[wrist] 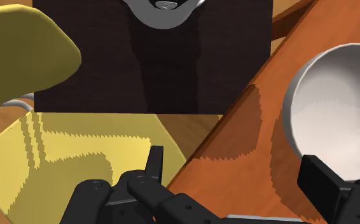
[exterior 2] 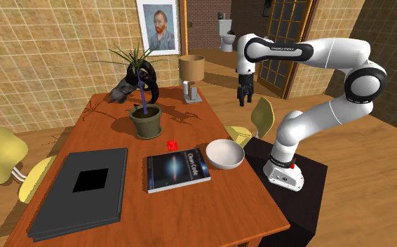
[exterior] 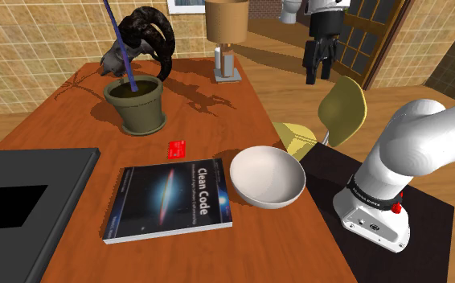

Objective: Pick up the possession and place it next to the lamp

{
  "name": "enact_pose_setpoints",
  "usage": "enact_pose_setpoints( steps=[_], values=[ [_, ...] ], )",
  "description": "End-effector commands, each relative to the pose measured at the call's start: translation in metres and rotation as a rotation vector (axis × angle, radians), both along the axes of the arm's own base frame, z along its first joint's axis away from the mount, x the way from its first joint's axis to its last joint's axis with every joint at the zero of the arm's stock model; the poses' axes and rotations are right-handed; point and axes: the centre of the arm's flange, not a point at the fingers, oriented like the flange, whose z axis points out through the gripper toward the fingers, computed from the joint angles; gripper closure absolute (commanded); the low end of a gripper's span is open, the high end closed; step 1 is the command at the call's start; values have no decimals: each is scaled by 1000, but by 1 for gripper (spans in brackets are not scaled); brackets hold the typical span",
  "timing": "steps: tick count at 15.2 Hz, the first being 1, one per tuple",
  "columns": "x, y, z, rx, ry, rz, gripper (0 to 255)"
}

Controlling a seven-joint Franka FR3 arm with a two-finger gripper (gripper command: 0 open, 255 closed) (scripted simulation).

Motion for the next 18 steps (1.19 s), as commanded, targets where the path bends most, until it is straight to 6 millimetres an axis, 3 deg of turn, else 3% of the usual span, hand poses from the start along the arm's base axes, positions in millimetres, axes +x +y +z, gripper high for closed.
enact_pose_setpoints(
  steps=[1, 10, 18],
  values=[
    [0, 0, 0, 0, 0, 0, 0],
    [7, 114, -44, -103, -181, -156, 0],
    [35, 208, -90, -194, -342, -295, 0]
  ],
)
